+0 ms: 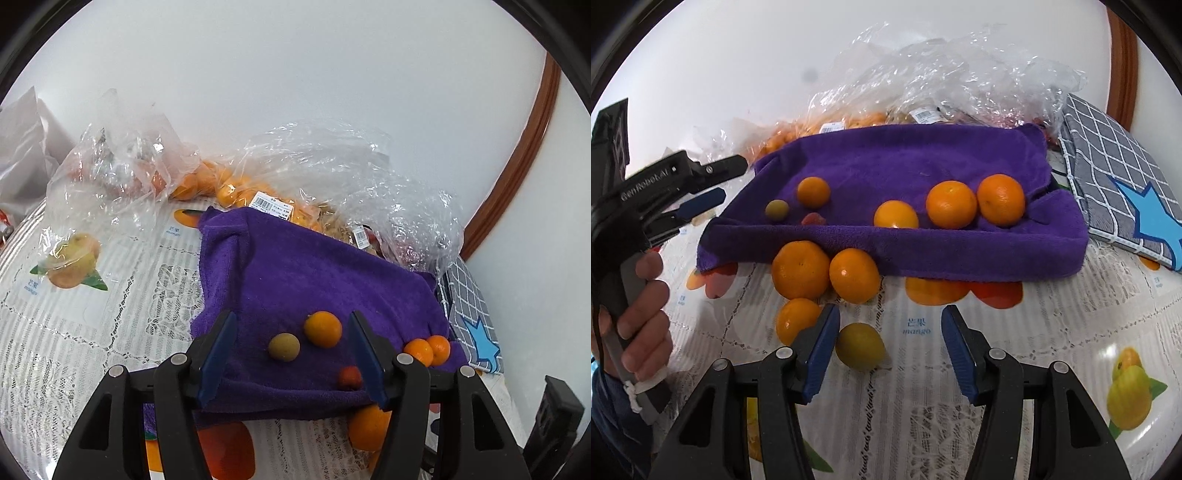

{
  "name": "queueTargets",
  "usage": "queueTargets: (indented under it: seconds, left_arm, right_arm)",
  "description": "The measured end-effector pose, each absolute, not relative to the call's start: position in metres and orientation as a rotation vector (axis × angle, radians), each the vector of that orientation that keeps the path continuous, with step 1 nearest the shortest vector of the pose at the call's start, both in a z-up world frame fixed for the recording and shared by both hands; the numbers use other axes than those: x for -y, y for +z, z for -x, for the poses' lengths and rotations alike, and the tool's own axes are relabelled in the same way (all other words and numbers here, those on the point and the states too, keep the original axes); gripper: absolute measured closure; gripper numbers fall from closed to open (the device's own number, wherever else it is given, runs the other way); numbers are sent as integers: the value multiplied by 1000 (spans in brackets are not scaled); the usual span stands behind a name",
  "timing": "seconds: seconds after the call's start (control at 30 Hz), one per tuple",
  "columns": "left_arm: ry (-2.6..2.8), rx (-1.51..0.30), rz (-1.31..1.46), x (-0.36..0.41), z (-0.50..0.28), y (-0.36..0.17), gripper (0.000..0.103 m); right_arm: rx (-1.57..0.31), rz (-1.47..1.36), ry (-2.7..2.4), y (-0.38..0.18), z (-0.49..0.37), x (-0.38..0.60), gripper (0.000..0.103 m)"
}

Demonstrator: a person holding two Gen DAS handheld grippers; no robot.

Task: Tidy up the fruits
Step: 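Grasp a yellow-green fruit with the right tool while the left tool grasps a large orange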

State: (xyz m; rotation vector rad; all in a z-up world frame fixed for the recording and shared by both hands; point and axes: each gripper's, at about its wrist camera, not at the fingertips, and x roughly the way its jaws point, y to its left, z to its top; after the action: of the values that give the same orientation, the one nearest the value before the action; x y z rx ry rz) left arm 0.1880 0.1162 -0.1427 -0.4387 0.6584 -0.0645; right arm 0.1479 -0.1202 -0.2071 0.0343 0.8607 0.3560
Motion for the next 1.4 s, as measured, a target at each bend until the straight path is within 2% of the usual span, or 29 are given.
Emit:
queueTargets:
  seconds: [0.1, 0.17, 0.23, 0.27, 1.4]
  left_arm:
    - [-62, -660, 447, -117, -189, -144, 43]
    - [-60, -661, 446, -117, -190, -144, 43]
    - [-60, -662, 443, -116, -190, -144, 43]
    - [-62, -662, 440, -116, -190, -145, 43]
    - [-114, -685, 268, -89, -153, -149, 43]
  right_arm:
    - [-874, -5, 357, -210, -150, 114, 46]
    - [-888, 18, 365, -212, -150, 110, 55]
    - [-888, 44, 353, -214, -149, 107, 71]
    - [-883, 51, 349, -214, -148, 107, 74]
    - [-860, -82, 340, -216, -141, 163, 74]
